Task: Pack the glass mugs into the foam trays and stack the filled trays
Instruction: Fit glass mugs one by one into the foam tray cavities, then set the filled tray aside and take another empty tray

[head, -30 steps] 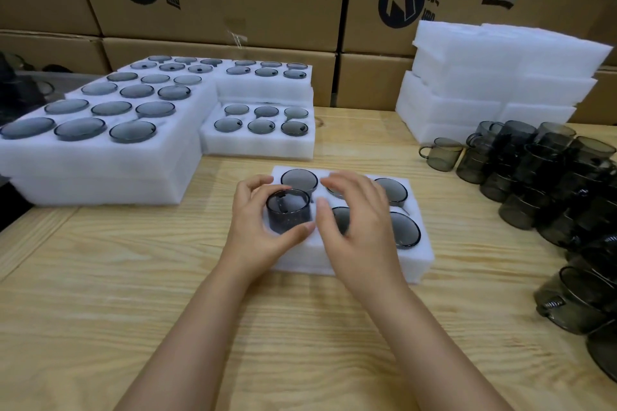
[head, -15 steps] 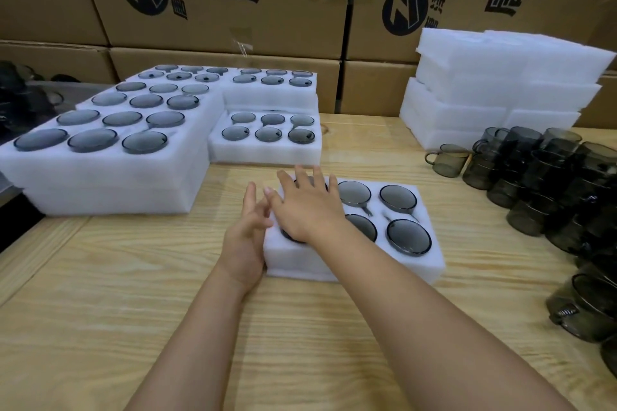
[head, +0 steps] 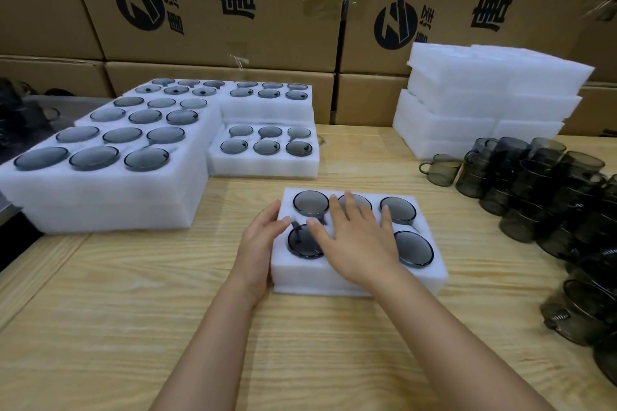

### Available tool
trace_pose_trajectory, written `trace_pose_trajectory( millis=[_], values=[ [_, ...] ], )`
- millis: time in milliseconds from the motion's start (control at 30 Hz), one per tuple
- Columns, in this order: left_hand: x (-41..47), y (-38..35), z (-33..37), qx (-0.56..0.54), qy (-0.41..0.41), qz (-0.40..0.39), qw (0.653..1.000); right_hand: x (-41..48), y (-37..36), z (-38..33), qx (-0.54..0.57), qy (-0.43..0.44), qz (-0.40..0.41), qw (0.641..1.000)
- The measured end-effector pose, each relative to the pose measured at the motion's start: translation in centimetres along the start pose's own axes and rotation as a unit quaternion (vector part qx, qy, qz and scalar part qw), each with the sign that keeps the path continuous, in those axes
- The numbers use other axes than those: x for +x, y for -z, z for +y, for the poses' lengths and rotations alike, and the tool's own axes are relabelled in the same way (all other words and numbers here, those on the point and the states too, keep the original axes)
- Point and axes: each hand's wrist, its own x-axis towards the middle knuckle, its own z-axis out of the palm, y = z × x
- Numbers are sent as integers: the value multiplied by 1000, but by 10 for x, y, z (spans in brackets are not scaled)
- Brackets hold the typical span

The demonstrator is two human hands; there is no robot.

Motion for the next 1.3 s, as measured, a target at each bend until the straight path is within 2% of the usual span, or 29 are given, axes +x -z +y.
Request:
trace_pose_trajectory(
  millis=[67,133,200,233,300,400,500,567,667,733,800,867,933,1067,1167,1300],
  values=[
    [1,-2,1,28,-4,14,999,-5,3,1,22,21,27,999],
    [4,-3,1,55,-13,62,996,-14,5,14,25,24,137,990],
    [6,-5,1,73,-16,112,991,-28,6,42,39,-31,269,962],
    [7,-4,1,88,-20,142,986,-35,6,60,77,-75,289,951],
    [10,-1,0,149,-39,177,972,-50,0,89,242,-159,216,933],
    [12,-2,0,173,-31,148,973,-60,-21,104,398,-212,83,889],
    [12,-5,3,125,-27,152,980,-63,-23,97,488,-184,71,851],
    [13,-5,8,42,-17,181,982,-63,-18,88,554,-178,76,810],
    [16,-1,14,-77,8,198,977,-55,-17,73,659,-155,80,732],
    [16,4,17,-176,19,173,969,-45,-13,62,749,-143,75,643],
    [16,11,21,-276,19,158,948,-34,-11,53,797,-174,64,575],
    [18,19,22,-338,9,172,925,-23,-11,46,822,-201,60,530],
    [21,19,23,-363,11,180,914,-7,-8,39,839,-205,65,500],
    [23,21,20,-353,57,204,911,38,14,24,852,-191,87,480],
    [28,28,16,-381,75,204,899,81,36,11,842,-175,104,499],
    [32,29,13,-371,87,209,901,137,53,-13,828,-154,100,529]
  ],
)
